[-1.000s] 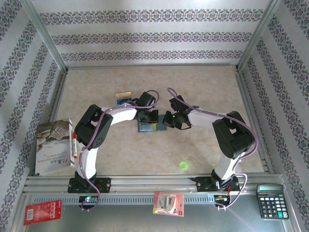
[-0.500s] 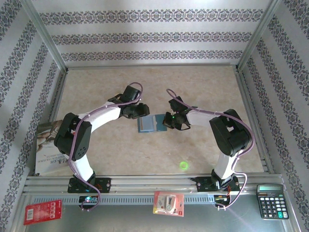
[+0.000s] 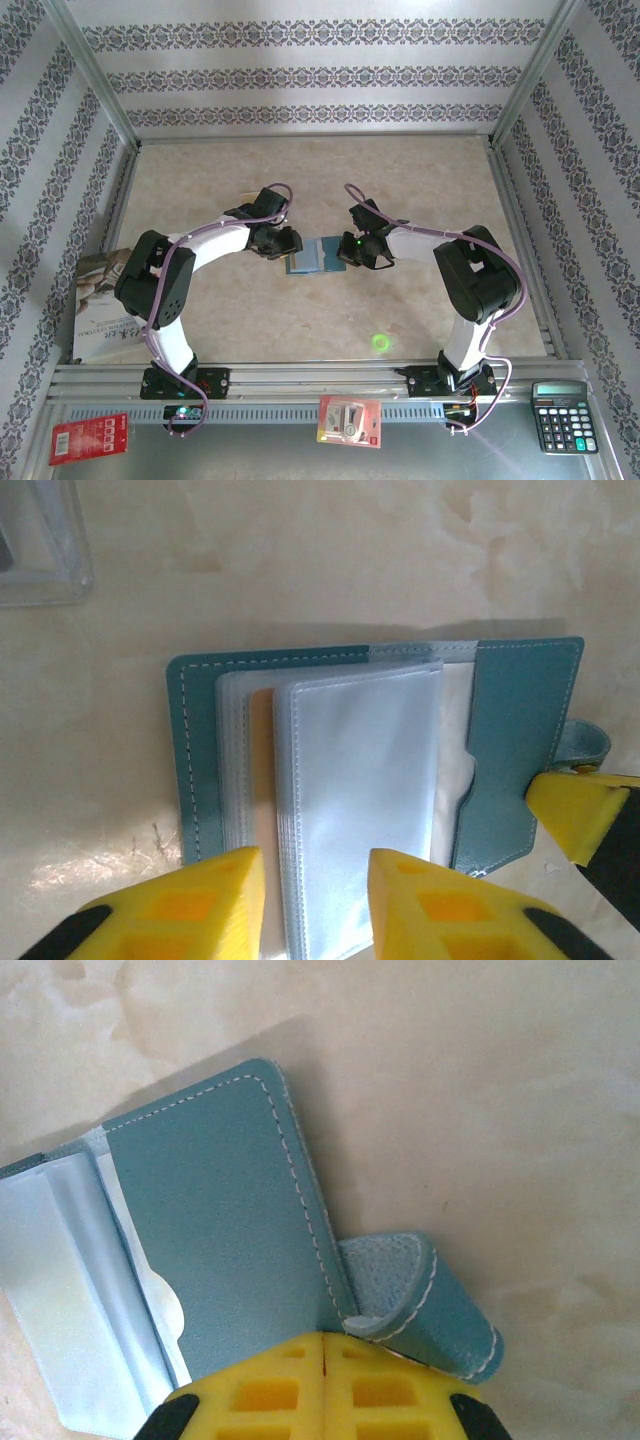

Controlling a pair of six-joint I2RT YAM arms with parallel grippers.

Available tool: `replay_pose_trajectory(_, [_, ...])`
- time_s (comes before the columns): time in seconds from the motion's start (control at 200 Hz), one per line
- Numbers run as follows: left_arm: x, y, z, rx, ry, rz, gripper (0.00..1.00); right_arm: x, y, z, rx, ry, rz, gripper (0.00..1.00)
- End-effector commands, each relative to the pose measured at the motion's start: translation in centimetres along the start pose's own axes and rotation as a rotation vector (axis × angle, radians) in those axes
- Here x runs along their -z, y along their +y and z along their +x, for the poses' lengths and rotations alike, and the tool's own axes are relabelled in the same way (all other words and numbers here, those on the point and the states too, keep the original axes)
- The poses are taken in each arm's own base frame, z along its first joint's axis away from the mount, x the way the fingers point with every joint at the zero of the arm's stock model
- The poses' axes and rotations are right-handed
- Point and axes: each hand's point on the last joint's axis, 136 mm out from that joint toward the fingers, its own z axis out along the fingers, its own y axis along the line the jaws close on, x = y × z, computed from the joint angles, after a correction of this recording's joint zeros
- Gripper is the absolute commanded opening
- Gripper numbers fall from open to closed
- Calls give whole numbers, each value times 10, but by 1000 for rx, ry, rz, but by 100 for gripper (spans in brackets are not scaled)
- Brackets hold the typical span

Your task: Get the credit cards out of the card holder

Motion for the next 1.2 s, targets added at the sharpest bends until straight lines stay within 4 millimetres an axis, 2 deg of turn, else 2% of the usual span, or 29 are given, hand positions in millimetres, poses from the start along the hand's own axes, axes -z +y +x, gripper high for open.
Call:
replay_pose_trajectory(0.0, [-11, 0, 7, 8, 33, 3, 28, -16, -28, 10, -4, 22, 111, 3])
replay_pose_trajectory(0.18, [-15, 0, 7, 4, 41, 2, 25, -15, -28, 9, -6, 20, 110, 3])
replay_pose_trajectory(0.59, [-9, -15, 4, -15, 41, 59, 8, -13, -19, 6, 28, 22, 92, 3])
replay_pose_trajectory(0.759, [-7, -19, 3, -25, 37, 75, 5, -2, 4, 1, 98, 12, 13, 5])
replay_pose_trajectory(0.979, [-3, -29, 2, -29, 41, 121, 3, 17, 46, 3, 213, -5, -103, 16])
replay_pose_trajectory(1.194, [2, -42, 2, -39, 41, 182, 6, 11, 58, 11, 238, 15, -123, 24])
